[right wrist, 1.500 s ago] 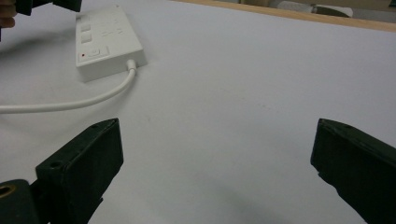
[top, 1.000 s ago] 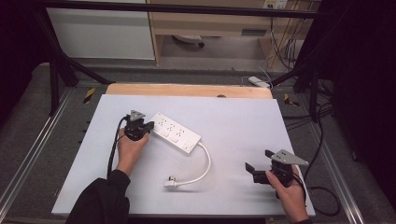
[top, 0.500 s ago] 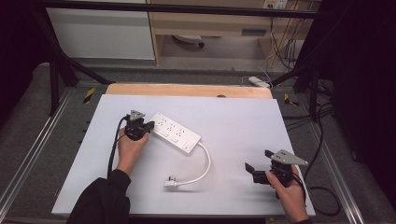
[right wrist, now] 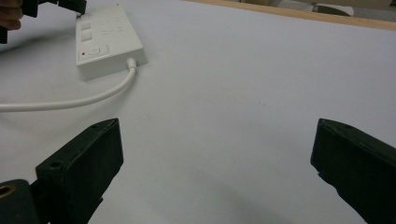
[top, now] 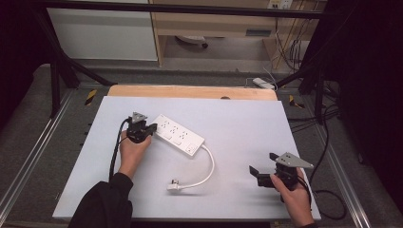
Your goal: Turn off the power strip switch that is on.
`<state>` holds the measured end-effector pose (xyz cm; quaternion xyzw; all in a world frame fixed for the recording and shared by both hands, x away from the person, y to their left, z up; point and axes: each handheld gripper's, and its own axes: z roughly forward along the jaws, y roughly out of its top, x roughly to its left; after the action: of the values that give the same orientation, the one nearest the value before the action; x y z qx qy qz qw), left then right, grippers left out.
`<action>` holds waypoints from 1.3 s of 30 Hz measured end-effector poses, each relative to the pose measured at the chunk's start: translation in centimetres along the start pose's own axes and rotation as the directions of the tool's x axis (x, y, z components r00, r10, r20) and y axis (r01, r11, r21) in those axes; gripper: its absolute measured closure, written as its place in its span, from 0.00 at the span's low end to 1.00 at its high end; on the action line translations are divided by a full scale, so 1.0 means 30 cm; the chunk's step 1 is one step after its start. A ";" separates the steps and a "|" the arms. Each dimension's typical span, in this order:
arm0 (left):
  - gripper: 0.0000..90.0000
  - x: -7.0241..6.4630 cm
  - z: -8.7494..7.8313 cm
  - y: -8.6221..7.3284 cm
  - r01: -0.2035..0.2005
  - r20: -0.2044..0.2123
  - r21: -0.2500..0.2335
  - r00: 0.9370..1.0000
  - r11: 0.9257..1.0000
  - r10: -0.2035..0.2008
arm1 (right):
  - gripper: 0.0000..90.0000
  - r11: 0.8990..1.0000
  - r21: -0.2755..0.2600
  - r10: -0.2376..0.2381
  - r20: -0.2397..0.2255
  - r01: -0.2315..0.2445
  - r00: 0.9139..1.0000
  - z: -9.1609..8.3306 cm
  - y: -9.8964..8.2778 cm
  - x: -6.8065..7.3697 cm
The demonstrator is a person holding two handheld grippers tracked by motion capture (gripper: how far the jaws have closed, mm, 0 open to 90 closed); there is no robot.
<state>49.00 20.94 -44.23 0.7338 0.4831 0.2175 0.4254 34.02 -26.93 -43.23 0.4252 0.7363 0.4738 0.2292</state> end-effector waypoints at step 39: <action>1.00 -0.015 -0.019 0.005 -0.018 0.004 -0.026 1.000 1.000 0.018 | 0.03 1.000 0.003 0.001 0.001 -0.001 1.000 0.002 0.000 -0.001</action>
<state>48.46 20.76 -43.77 0.7331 0.4727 0.2258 0.4337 34.07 -26.93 -43.26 0.4260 0.7368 0.4726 0.2289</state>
